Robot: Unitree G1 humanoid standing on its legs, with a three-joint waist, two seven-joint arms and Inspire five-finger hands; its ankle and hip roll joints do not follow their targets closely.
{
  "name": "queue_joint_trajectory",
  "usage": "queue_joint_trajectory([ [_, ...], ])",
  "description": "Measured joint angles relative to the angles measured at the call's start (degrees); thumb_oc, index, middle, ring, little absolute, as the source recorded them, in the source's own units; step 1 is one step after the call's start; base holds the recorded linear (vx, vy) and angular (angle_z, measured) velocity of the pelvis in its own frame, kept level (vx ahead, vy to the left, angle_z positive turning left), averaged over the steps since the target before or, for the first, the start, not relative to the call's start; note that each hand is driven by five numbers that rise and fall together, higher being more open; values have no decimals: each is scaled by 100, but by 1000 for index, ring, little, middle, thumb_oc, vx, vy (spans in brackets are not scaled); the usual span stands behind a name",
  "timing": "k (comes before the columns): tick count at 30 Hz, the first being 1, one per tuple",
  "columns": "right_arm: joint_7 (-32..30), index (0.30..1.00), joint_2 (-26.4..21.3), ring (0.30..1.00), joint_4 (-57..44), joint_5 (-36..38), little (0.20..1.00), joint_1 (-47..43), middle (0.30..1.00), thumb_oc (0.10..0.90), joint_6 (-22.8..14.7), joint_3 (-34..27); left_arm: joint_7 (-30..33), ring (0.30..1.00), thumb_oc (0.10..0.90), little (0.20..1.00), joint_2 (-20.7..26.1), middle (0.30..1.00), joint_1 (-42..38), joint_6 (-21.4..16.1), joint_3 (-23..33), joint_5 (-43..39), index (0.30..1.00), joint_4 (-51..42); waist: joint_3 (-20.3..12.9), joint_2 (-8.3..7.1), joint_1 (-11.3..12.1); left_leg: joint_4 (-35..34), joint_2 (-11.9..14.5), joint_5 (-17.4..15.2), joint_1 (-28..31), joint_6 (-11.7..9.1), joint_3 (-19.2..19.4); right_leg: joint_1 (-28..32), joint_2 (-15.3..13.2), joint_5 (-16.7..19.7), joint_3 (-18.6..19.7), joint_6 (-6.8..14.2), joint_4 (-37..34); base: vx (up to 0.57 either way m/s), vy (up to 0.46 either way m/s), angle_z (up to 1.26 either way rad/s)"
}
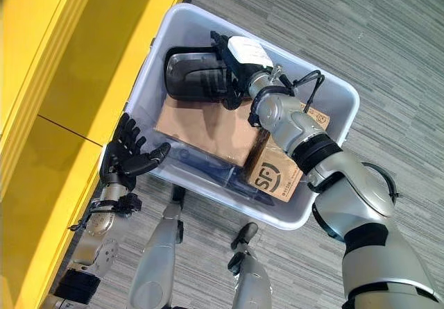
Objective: Move parts from the plastic box to the shelf.
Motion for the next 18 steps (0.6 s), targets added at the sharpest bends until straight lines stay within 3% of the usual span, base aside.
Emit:
queue_joint_trajectory([
  [18, -269, 1000, 481, 1000, 503, -4, 1000, -40, 1000, 900, 96, 61, 247, 1000, 900, 1000, 2, 1000, -163, -191, -154, -1, 1000, -159, 4, -4, -14, 188, -10, -20, -411, 29, -97, -484, -97, -209, 2, -23, 517, 3, 0, 1],
])
